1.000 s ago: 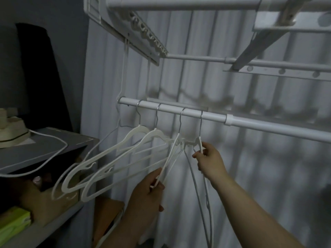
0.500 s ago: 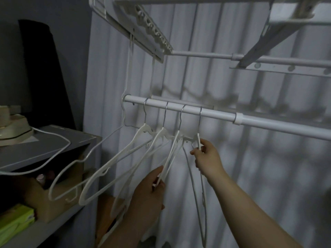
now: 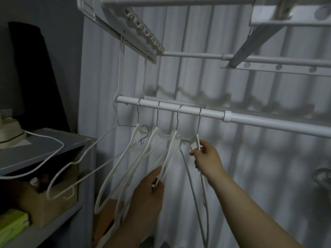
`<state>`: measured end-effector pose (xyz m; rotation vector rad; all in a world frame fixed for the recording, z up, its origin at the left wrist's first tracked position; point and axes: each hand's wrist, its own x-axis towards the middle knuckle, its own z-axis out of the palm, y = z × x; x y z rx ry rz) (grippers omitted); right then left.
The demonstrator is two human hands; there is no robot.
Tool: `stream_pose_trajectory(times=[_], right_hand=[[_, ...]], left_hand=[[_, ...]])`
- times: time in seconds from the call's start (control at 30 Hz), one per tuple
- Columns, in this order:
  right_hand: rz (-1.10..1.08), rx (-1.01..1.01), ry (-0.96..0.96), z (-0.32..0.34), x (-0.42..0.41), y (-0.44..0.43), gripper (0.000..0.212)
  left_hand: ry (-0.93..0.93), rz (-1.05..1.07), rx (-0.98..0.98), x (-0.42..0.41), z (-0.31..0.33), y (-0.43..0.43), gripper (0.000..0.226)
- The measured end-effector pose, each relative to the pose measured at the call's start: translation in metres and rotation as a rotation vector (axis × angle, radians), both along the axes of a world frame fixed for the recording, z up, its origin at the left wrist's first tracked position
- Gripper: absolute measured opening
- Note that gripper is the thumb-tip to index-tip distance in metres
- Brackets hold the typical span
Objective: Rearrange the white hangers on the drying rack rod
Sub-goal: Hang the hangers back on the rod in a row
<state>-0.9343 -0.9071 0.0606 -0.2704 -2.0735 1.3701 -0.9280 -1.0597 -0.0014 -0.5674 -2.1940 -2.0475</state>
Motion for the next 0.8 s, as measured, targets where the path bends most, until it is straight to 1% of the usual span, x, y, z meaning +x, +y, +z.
stream_pose_trajectory(times=[0.17, 0.53, 0.8], right_hand=[[0.002, 0.0, 0.005, 0.0, 0.0039, -0.0022, 0.034], [-0.011, 0.05, 0.004, -0.0005, 0.0088, -0.0001, 0.037], [-0.048, 0.097, 0.005, -0.0034, 0.0094, 0.0031, 0.04]], left_hand=[[0.021, 0.016, -0.035, 0.0022, -0.0015, 0.0032, 0.042], [0.04, -0.041, -0.095, 0.003, -0.0033, 0.0009, 0.053], [-0.024, -0.109, -0.003, 0.0054, -0.0057, 0.0056, 0.051]])
